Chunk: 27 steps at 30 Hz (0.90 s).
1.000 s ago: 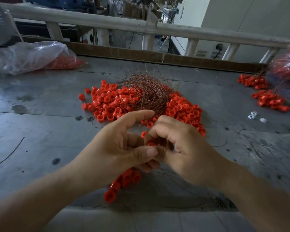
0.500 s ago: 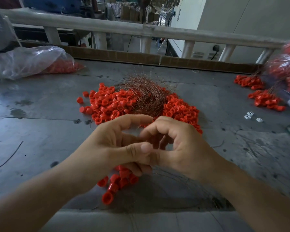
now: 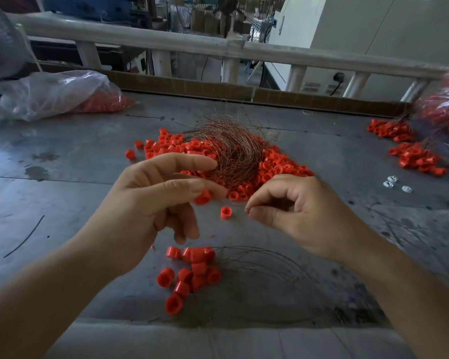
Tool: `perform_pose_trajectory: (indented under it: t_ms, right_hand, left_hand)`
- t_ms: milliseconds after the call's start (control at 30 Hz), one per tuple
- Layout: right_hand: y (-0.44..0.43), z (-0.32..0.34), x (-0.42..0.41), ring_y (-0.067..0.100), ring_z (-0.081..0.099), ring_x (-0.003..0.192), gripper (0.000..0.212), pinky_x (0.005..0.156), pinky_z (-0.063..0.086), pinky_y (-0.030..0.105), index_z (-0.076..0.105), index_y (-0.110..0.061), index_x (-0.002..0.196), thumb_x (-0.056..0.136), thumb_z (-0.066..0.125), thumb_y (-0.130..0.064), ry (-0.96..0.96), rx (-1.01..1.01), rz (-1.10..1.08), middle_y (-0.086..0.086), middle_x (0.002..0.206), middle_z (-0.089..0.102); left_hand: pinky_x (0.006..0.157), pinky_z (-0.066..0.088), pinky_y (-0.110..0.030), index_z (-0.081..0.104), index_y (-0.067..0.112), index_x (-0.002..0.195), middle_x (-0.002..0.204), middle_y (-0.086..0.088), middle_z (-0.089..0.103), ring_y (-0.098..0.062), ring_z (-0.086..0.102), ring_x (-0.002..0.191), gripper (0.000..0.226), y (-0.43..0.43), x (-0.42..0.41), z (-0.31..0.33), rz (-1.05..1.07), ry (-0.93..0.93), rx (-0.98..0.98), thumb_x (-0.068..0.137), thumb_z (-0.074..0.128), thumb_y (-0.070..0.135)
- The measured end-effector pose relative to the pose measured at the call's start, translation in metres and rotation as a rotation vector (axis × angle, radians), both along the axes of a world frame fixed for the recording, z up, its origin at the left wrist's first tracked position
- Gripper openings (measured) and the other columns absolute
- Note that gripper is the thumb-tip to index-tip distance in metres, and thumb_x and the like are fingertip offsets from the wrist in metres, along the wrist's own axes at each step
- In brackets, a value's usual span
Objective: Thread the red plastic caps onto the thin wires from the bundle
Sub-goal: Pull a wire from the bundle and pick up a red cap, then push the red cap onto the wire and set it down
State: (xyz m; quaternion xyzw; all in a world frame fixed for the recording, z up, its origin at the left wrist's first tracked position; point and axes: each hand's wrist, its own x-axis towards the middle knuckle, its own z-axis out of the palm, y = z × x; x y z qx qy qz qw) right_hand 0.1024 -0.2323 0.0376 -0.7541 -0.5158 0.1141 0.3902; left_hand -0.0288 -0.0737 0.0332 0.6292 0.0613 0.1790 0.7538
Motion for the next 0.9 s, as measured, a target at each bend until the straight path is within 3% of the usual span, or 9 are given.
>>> perform_pose_trajectory:
  t_ms: [133,200,333,433,533,667,900]
  right_hand:
    - [-0.002,0.0,-0.004,-0.004,0.057,0.076,0.02,0.068,0.041,0.006,0.065,-0.033,0.073,0.078,0.069,-0.014,-0.05,-0.068,0.068,-0.015,0.073,0.06]
    - [-0.002,0.0,-0.005,-0.008,0.056,0.077,0.016,0.068,0.04,0.005,0.065,-0.029,0.076,0.079,0.068,-0.013,-0.062,-0.112,0.096,-0.021,0.073,0.059]
    - [-0.003,-0.001,-0.007,-0.011,0.056,0.071,0.005,0.064,0.039,0.005,0.07,-0.023,0.079,0.08,0.069,-0.018,-0.101,-0.255,0.166,-0.022,0.066,0.057]
    - [-0.004,-0.003,-0.008,-0.009,0.056,0.076,0.004,0.068,0.043,0.007,0.069,-0.025,0.084,0.081,0.067,-0.026,-0.131,-0.407,0.218,-0.02,0.072,0.061]
    - [-0.003,-0.002,-0.008,-0.008,0.057,0.077,0.005,0.069,0.045,0.009,0.069,-0.025,0.084,0.082,0.066,-0.028,-0.114,-0.454,0.225,-0.016,0.079,0.065]
    - [-0.006,-0.003,-0.008,-0.006,0.057,0.076,0.011,0.069,0.045,0.011,0.068,-0.026,0.08,0.08,0.066,-0.037,-0.093,-0.469,0.222,-0.012,0.078,0.066]
    - [-0.002,-0.003,-0.005,-0.005,0.056,0.063,0.015,0.058,0.042,0.01,0.067,-0.028,0.072,0.075,0.066,-0.043,-0.063,-0.339,0.124,-0.011,0.068,0.064]
  left_hand:
    - [0.035,0.041,-0.016,0.069,0.016,0.079,0.08,-0.003,0.072,-0.011,0.055,0.04,0.015,0.006,0.003,-0.002,0.275,0.035,0.142,0.069,0.065,0.005]
    - [0.038,0.044,-0.017,0.067,0.017,0.08,0.077,-0.001,0.071,-0.008,0.059,0.046,0.024,0.011,0.007,-0.006,0.385,0.093,0.259,0.077,0.059,-0.005]
    - [0.059,0.048,-0.013,0.066,0.026,0.078,0.072,0.014,0.063,0.0,0.058,0.06,0.023,0.018,0.016,-0.022,0.519,0.274,0.765,0.078,0.066,0.003]
    - [0.067,0.04,-0.017,0.069,0.02,0.092,0.08,0.015,0.057,-0.007,0.056,0.075,0.021,0.022,0.02,-0.03,0.495,0.323,0.998,0.076,0.069,0.007]
    - [0.071,0.035,-0.02,0.069,0.018,0.098,0.088,0.009,0.056,-0.01,0.052,0.082,0.024,0.028,0.025,-0.035,0.469,0.357,1.071,0.075,0.071,0.01]
    - [0.061,0.029,-0.013,0.067,0.022,0.1,0.08,0.021,0.044,-0.004,0.045,0.075,0.026,0.031,0.032,-0.039,0.427,0.41,1.15,0.075,0.071,0.014]
    - [0.062,0.032,-0.02,0.059,0.024,0.085,0.08,0.015,0.046,-0.011,0.048,0.078,0.017,0.036,0.035,-0.041,0.399,0.413,1.183,0.077,0.069,0.013]
